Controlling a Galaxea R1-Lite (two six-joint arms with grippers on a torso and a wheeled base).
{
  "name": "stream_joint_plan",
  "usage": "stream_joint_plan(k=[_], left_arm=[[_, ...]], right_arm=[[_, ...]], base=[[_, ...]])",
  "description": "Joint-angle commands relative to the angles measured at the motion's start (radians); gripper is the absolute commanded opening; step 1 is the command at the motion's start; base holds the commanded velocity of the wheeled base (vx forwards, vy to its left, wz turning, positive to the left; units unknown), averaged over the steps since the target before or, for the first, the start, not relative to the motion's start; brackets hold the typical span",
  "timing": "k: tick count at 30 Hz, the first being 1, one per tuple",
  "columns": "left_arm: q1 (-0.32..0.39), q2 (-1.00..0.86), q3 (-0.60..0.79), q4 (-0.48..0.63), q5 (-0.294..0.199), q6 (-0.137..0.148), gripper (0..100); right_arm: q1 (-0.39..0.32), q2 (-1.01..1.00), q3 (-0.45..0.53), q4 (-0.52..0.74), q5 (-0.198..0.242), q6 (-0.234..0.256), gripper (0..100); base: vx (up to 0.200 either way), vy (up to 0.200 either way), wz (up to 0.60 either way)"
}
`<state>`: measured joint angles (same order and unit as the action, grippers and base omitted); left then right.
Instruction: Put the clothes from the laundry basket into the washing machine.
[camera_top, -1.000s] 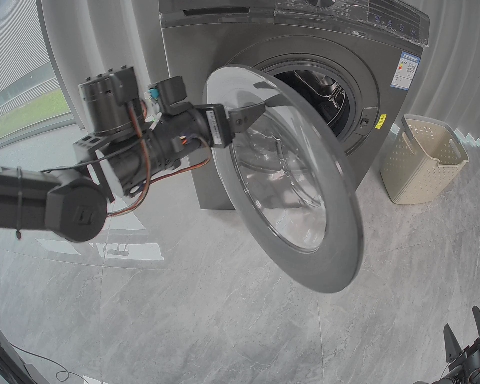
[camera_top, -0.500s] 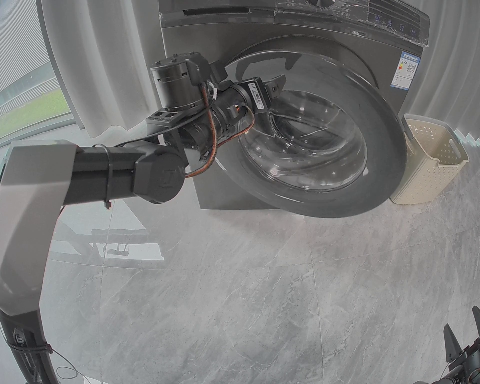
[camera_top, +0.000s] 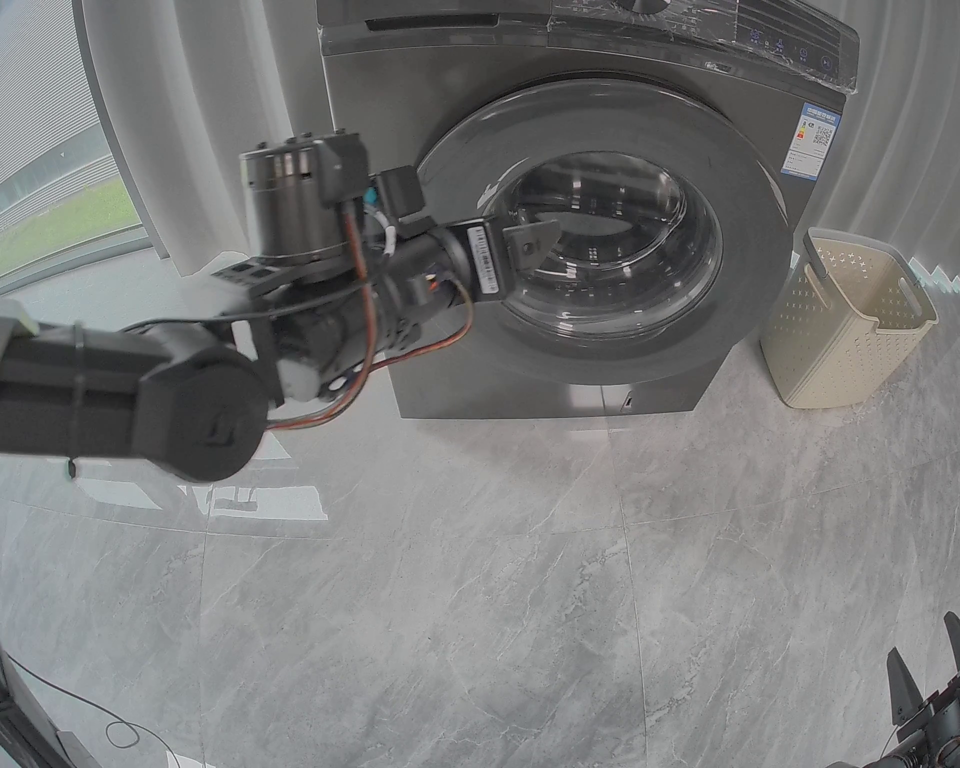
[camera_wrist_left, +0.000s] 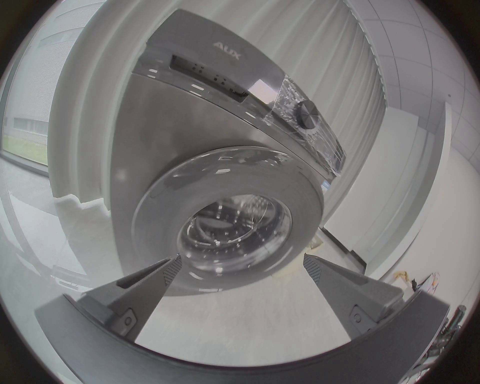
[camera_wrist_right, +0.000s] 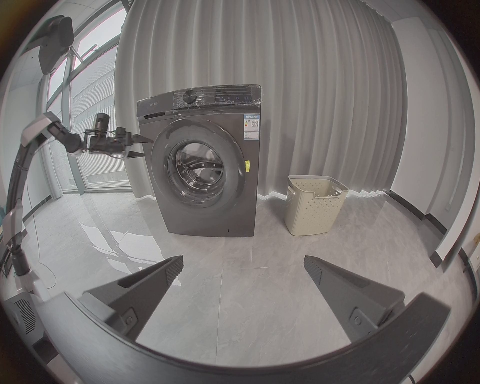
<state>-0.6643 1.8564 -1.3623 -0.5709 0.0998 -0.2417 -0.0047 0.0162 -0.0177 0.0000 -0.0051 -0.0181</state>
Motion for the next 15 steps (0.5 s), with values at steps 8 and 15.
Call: stream_joint_plan(k=[8,15], left_arm=[[0.299,-1.301,1.1,0.138,-0.045,0.205,100],[0.463,-1.606,1.172,0.342,-0.075,0.2,100]], right_arm=[[0.0,-0.016,0.018,0.0,0.001,0.0,100],[0.0,-0.016,0.018,0.0,-0.001,0.0,100]], base=[[0.0,0.0,0.0],[0.0,0.0,0.0]])
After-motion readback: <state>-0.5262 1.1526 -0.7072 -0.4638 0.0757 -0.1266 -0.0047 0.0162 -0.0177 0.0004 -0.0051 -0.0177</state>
